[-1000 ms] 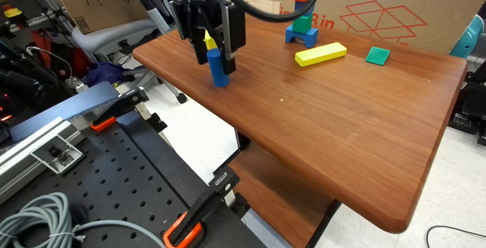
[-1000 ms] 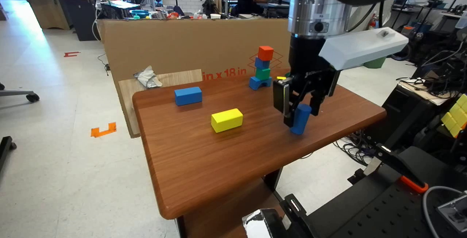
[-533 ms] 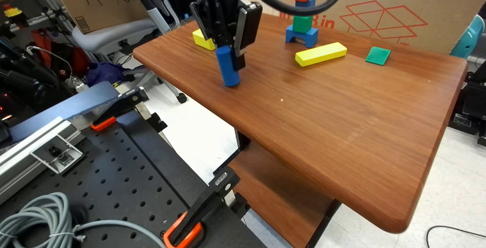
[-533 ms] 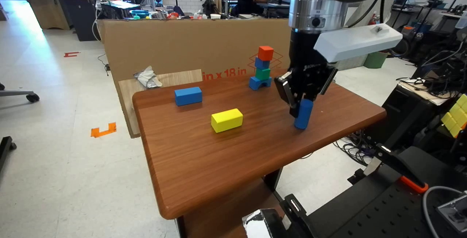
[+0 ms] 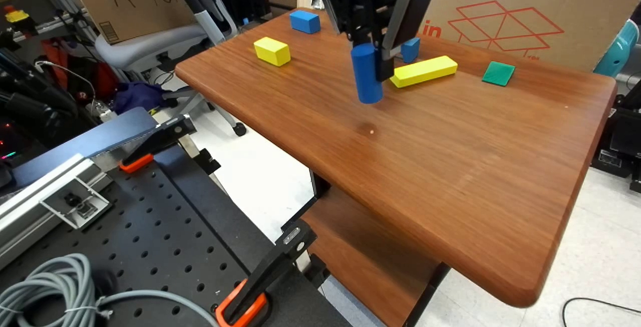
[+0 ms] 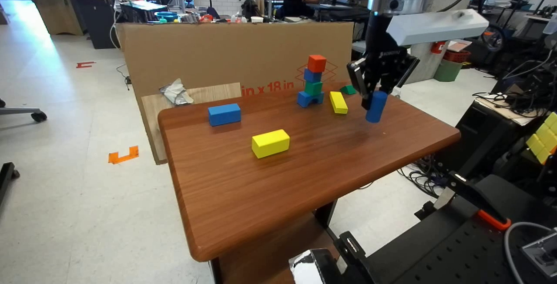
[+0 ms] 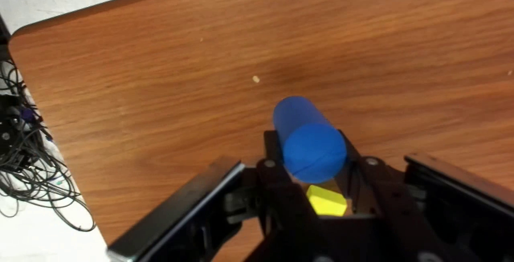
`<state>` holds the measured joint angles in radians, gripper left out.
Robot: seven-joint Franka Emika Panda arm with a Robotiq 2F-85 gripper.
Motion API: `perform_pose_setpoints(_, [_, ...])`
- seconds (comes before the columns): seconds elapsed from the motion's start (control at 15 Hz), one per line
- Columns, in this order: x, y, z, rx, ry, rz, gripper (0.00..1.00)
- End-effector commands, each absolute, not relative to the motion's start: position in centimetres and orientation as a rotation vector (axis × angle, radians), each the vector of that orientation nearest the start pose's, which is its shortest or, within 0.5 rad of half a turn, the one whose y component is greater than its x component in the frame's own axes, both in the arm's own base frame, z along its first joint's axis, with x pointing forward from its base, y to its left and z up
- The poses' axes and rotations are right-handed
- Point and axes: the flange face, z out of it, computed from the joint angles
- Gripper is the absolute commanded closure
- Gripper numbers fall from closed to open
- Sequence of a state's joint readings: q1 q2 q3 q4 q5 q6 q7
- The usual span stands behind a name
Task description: Move the blue cylinder to the right
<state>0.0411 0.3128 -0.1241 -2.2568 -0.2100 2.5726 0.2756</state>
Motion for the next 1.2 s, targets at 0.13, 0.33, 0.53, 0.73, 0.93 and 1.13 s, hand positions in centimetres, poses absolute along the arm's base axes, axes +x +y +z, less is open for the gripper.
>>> perform_pose_setpoints(0.13, [56.5,-8.3,19.6,-3.270,0.428,0.000,0.92])
perform_pose_setpoints(0.33, [57.4,-9.3,18.0,-3.222,0.501,0.042,0.92])
perform_pose_setpoints(0.53, [58.1,-9.7,18.7,-3.187,0.526,0.022,0.92])
perform_pose_setpoints(0.73, [58.3,-9.7,19.4,-3.177,0.497,0.009,0.34])
perform_pose_setpoints(0.93, [59.0,-9.7,21.9,-3.192,0.450,-0.031,0.12])
perform_pose_setpoints(1.13, [59.8,-9.4,26.0,-3.195,0.377,-0.086,0.00])
